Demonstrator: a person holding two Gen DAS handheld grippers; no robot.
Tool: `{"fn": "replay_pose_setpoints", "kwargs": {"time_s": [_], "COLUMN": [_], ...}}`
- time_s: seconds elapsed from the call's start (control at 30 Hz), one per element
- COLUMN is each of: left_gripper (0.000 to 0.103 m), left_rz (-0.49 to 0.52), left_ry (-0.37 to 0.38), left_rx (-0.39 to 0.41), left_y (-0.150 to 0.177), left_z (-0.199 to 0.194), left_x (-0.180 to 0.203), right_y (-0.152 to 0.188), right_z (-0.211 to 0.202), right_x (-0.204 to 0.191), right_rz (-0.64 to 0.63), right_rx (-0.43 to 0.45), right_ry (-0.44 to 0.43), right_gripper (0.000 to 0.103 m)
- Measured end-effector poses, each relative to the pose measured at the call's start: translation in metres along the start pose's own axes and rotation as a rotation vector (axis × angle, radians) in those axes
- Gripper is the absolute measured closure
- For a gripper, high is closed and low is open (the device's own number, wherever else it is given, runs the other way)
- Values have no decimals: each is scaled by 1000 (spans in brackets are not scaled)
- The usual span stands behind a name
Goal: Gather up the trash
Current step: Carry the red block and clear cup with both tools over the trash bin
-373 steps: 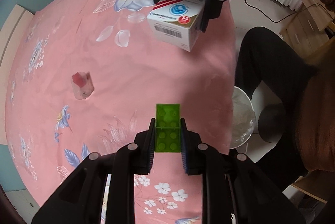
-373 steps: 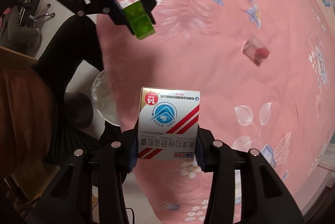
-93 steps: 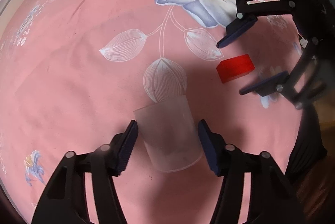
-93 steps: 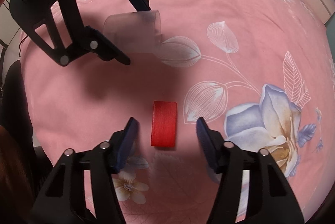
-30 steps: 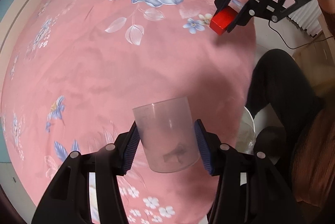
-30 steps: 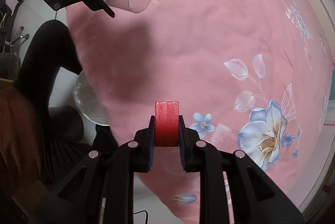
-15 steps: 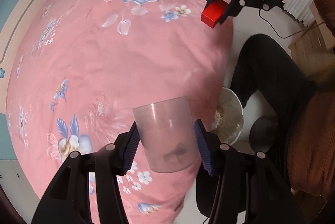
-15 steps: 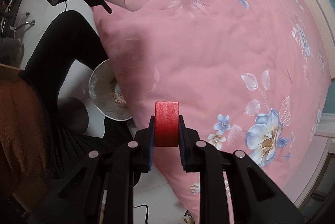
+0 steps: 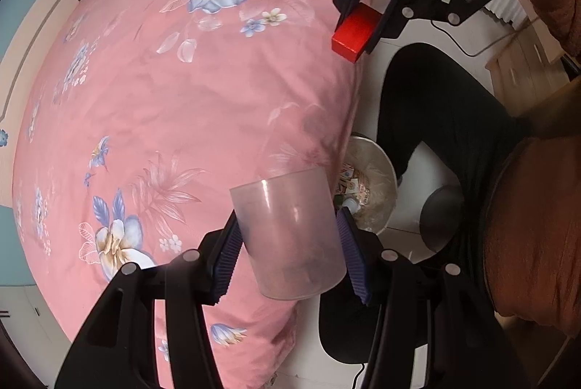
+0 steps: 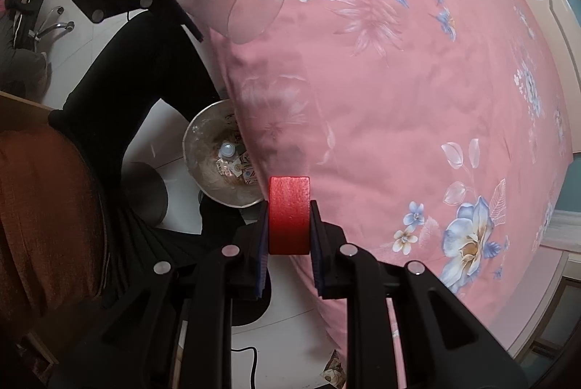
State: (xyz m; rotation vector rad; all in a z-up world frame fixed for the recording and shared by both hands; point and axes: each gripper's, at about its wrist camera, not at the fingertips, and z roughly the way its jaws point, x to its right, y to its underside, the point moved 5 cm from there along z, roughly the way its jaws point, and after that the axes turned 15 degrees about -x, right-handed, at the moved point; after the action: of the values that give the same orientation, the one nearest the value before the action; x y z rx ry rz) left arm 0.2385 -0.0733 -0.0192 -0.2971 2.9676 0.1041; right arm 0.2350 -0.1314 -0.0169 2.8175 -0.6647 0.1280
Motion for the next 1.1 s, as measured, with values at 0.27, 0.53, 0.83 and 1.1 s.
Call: {"fn": "replay_pose_setpoints", "kwargs": {"time_s": [0.27,0.53,0.83,1.1], "left_gripper": [49,48,48,48], "left_rz": [27,66,91,106], "left_ry": [0,9,40,72], "left_rx": [1,-2,-17,-24], "left_y": [7,9,6,2], "left_z": [-2,4,27,48], "left_x": [27,54,69,78], "right_y": [1,1,0,-3], "right_z": [-4,1,26,55], "right_x": [-30,-55,-68,-75], "right_rz": [-25,-49,-59,-61], "right_rx": [-6,-14,-16,-28], "right_ry": [16,29,4,-40], "right_gripper": [82,82,82,82]}}
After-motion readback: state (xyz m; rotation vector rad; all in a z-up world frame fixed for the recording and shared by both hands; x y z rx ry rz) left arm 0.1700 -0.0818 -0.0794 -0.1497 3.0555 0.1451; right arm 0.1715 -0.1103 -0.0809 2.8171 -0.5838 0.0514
